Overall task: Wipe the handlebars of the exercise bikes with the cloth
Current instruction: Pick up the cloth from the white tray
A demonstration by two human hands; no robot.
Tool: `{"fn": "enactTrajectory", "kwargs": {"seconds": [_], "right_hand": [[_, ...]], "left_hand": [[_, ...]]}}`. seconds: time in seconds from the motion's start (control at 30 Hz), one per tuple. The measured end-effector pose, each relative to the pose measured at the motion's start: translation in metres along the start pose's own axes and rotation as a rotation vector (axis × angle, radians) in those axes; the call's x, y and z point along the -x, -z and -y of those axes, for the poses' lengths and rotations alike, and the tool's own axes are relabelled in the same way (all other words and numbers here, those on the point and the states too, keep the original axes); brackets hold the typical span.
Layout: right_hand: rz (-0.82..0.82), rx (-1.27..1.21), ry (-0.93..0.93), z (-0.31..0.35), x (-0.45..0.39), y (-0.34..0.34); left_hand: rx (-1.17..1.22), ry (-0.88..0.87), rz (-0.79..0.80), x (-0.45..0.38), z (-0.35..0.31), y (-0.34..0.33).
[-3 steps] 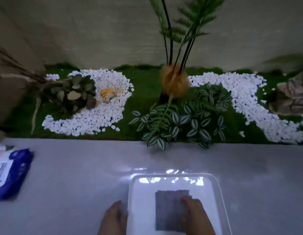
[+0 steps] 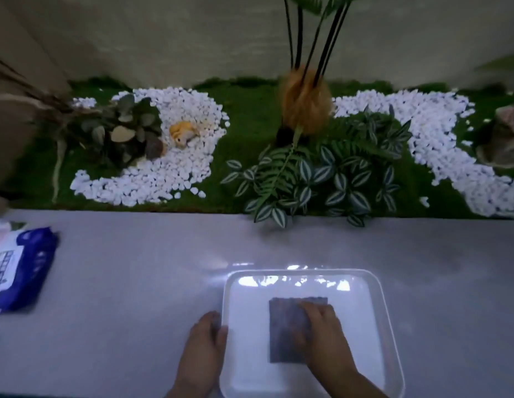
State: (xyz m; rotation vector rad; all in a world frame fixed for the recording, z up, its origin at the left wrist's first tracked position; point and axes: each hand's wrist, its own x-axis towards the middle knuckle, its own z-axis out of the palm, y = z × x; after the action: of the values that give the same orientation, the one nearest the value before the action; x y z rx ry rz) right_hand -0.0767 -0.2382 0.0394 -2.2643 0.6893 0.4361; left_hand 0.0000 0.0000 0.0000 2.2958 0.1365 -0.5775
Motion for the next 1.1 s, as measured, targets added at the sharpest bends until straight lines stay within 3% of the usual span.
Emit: {"fn": "enactTrajectory", "kwargs": {"seconds": [0.1,0.2,0.37,0.47,0.6,0.77,0.97,1.1], "right_hand": [[-0.043,0.164,-0.012,0.016,-0.001,-0.024],[-0.102,0.365,-0.007,0.006,-0.002,-0.042],[-0.157,0.424,0.011,0.001,-0.005,-0.054],[-0.145,0.328,0.069,-0.002,-0.009,-0.044],[0.021,0.029,0.022,0.005,-0.015,-0.016],[0.121,-0.066,0.053,0.037,0.009,0.03],[0.046,-0.243,0.249,0.107,0.068,0.095],[-0.068,-0.262,0.259,0.142,0.102,0.134]], "left_hand": [[-0.065,-0.015,0.092,0.018,-0.021,0.001],[-0.061,0.009,0.058,0.027,-0.026,-0.003],[-0.039,0.033,0.074,0.03,-0.029,-0.001],[-0.057,0.07,0.122,0.029,-0.032,0.004],[-0.075,0.107,0.208,0.028,-0.038,0.019],[-0.164,0.096,0.217,0.041,-0.064,0.058],[-0.129,-0.009,0.183,0.078,-0.107,0.126],[-0.088,-0.117,0.146,0.108,-0.134,0.174]]}}
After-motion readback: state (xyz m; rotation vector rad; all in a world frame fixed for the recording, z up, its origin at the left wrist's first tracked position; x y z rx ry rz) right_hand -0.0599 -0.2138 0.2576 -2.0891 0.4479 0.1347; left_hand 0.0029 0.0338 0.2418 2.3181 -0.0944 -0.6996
